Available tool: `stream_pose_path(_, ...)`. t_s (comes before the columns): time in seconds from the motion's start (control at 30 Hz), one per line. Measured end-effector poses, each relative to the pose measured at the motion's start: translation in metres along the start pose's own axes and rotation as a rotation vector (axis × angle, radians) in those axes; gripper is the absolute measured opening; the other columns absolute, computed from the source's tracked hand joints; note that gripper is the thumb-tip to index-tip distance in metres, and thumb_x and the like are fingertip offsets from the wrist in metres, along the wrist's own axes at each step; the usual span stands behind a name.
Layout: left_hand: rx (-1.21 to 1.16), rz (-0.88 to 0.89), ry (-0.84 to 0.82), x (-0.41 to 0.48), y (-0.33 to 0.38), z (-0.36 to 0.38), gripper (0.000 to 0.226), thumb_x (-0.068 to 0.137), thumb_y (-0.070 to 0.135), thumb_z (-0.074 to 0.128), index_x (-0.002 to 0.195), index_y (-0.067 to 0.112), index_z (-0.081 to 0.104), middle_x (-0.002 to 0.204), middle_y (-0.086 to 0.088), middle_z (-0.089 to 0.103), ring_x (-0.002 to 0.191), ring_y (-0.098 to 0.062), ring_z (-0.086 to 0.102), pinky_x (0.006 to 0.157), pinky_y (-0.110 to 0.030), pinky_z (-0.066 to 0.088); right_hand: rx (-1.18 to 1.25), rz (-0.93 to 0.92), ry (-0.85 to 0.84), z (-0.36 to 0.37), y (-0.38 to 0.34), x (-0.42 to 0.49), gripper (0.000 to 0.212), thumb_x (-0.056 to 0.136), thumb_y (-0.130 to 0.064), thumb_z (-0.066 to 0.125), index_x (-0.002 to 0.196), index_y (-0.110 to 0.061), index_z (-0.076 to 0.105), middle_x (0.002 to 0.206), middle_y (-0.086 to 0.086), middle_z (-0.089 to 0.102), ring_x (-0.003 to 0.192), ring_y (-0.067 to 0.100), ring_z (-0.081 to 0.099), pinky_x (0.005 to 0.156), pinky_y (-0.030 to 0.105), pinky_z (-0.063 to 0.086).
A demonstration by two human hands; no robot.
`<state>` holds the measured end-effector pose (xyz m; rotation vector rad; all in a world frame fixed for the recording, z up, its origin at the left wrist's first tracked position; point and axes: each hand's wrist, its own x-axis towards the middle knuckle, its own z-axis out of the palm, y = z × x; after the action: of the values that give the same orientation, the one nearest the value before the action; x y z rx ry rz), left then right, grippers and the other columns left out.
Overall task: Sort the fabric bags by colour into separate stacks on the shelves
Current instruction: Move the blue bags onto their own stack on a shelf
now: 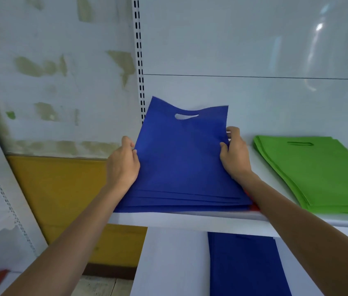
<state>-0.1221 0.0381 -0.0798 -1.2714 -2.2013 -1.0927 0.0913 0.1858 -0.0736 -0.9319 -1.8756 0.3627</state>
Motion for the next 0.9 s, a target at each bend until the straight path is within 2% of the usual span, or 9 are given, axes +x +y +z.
stream_pose_path(0.1,-0.028,0.096,-0.035,-0.005,0.004,-0.01,0.022,0.095,0.005,0.043,0.114,0.005,0.054,0.086,-0.009,0.064,0.078,-0.026,0.058,0.063,-0.033,0.043,-0.006,-0.052,0.023,-0.019,-0.011,-0.005,0.052,0.09,0.003,0.045,0.139,-0.012,0.034,0.134,0.013,0.048,0.109,0.032,0.052,0.082,0.034,0.041)
stream_pose_path(0.2,-0.072,0.18,-0.034,-0.019,0.017,-0.02,0.026,0.094,0.002,0.044,0.111,0.007,0.063,0.1,-0.011,0.065,0.089,-0.025,0.059,0.074,-0.029,0.043,-0.092,-0.111,0.065,-0.046,-0.01,-0.018,0.048,0.091,0.002,0.045,0.138,-0.007,0.039,0.133,0.014,0.047,0.108,0.034,0.052,0.088,0.042,0.042)
stream_pose_path(0.33,-0.158,0.236,-0.001,-0.058,0.054,-0.02,0.028,0.091,0.003,0.048,0.114,0.006,0.063,0.108,-0.01,0.064,0.102,-0.026,0.056,0.082,-0.03,0.043,-0.155,-0.093,0.122,-0.09,0.008,-0.053,0.04,0.092,0.0,0.043,0.132,-0.001,0.045,0.13,0.016,0.049,0.106,0.034,0.052,0.087,0.039,0.042)
stream_pose_path(0.43,-0.207,0.252,-0.007,-0.097,0.087,-0.013,0.028,0.09,0.003,0.05,0.115,0.007,0.062,0.108,-0.009,0.064,0.103,-0.025,0.054,0.078,-0.026,0.041,-0.189,-0.071,0.156,-0.132,0.027,-0.085,0.033,0.093,0.001,0.041,0.125,0.0,0.051,0.123,0.017,0.053,0.099,0.035,0.055,0.079,0.037,0.042)
stream_pose_path(0.53,-0.26,0.244,-0.065,-0.138,0.12,-0.009,0.03,0.09,0.004,0.05,0.118,0.007,0.061,0.11,-0.008,0.063,0.105,-0.022,0.053,0.079,-0.025,0.041,-0.234,-0.019,0.175,-0.18,0.048,-0.121,0.031,0.093,0.002,0.041,0.122,0.001,0.053,0.119,0.019,0.053,0.096,0.035,0.054,0.077,0.035,0.041)
stream_pose_path(0.63,-0.295,0.268,-0.139,-0.183,0.151,-0.003,0.032,0.091,0.006,0.05,0.121,0.009,0.059,0.114,-0.006,0.061,0.109,-0.021,0.052,0.084,-0.024,0.04,-0.273,0.077,0.17,-0.223,0.071,-0.163,0.03,0.094,0.001,0.04,0.121,0.001,0.054,0.12,0.019,0.052,0.098,0.035,0.053,0.081,0.038,0.041)
stream_pose_path(0.8,-0.356,0.353,-0.3,-0.27,0.191,0.023,0.037,0.089,0.014,0.042,0.122,0.008,0.057,0.114,-0.009,0.061,0.106,-0.025,0.055,0.087,-0.032,0.043,-0.399,0.238,0.115,-0.284,0.12,-0.25,0.029,0.095,-0.001,0.041,0.118,0.004,0.057,0.118,0.02,0.055,0.101,0.037,0.055,0.085,0.043,0.044)
stream_pose_path(0.9,-0.385,0.378,-0.425,-0.322,0.211,0.043,0.041,0.085,0.017,0.04,0.121,0.006,0.058,0.113,-0.01,0.061,0.106,-0.028,0.055,0.089,-0.035,0.044,-0.453,0.366,0.06,-0.317,0.149,-0.304,0.029,0.094,-0.002,0.042,0.118,0.001,0.058,0.116,0.018,0.056,0.102,0.034,0.055,0.086,0.039,0.044)
